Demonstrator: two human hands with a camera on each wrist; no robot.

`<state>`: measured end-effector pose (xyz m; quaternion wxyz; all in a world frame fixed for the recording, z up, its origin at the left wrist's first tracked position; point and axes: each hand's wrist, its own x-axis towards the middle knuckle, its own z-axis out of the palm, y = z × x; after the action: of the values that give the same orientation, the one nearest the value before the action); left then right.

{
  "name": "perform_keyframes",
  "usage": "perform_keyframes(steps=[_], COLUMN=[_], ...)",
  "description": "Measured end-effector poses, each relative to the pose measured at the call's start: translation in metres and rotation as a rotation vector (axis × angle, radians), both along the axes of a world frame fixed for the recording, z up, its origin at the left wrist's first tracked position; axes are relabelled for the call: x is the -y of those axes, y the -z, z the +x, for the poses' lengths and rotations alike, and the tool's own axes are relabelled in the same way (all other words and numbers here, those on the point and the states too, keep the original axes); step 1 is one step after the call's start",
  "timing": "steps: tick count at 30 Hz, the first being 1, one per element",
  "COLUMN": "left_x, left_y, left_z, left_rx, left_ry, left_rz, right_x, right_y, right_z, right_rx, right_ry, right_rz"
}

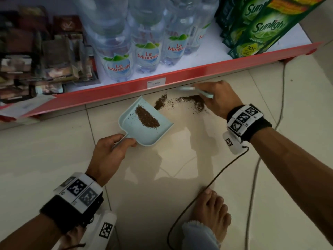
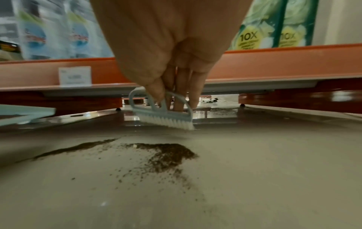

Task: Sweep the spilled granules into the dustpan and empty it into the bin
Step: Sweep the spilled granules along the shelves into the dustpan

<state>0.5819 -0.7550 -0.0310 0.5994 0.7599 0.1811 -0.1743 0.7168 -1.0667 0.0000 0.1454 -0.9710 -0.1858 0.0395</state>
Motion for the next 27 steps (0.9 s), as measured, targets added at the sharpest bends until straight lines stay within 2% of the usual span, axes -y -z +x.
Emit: perform_keyframes(steps=[3,5,6,8,11,13,15,17,20,24,27], left_x=[0.0,0.001,0.002,0.002,0.001,-0.002,-0.005,-0.008,-0.01,-0.01,-0.013], left_y=[0.001,0.0,0.0,0.0,0.001,0.001,0.0,0.001,0.002,0.002,0.004], left_z=[-0.001,-0.001,-0.002,-0.003,-0.005,-0.006,-0.007,-0.008,-0.009,-0.01,-0.012], left_rx=[-0.002,0.003,0.007,0.015,0.019,0.015,0.012,0.012,0.013,0.012,0.016], left_ry=[0.006,0.016,0.018,0.024,0.028,0.012,-0.006,-0.018,-0.035,-0.047,-0.046], left_rz=[0.008,0.004,-0.001,-0.004,0.008,0.007,0.012,0.014,-0.004,-0.005,0.001], right_x=[-0.003,-0.02,-0.03,-0.051,-0.075,-0.076,-0.064,-0.046,-0.038,-0.072,-0.086], right_y=[0.011,0.019,0.024,0.031,0.03,0.02,0.007,-0.007,-0.014,0.002,0.015], right_z=[0.01,0.015,0.017,0.019,0.017,0.013,0.01,0.01,0.009,0.005,0.001], right_rx=[0.086,0.049,0.02,-0.008,-0.099,-0.162,-0.19,-0.193,-0.112,-0.101,-0.144], right_ry=[0.234,0.36,0.361,0.257,-0.02,-0.204,-0.314,-0.345,-0.301,-0.241,-0.316], right_rz=[-0.162,-0.175,-0.154,-0.112,-0.002,-0.017,-0.045,-0.031,0.029,0.074,0.041])
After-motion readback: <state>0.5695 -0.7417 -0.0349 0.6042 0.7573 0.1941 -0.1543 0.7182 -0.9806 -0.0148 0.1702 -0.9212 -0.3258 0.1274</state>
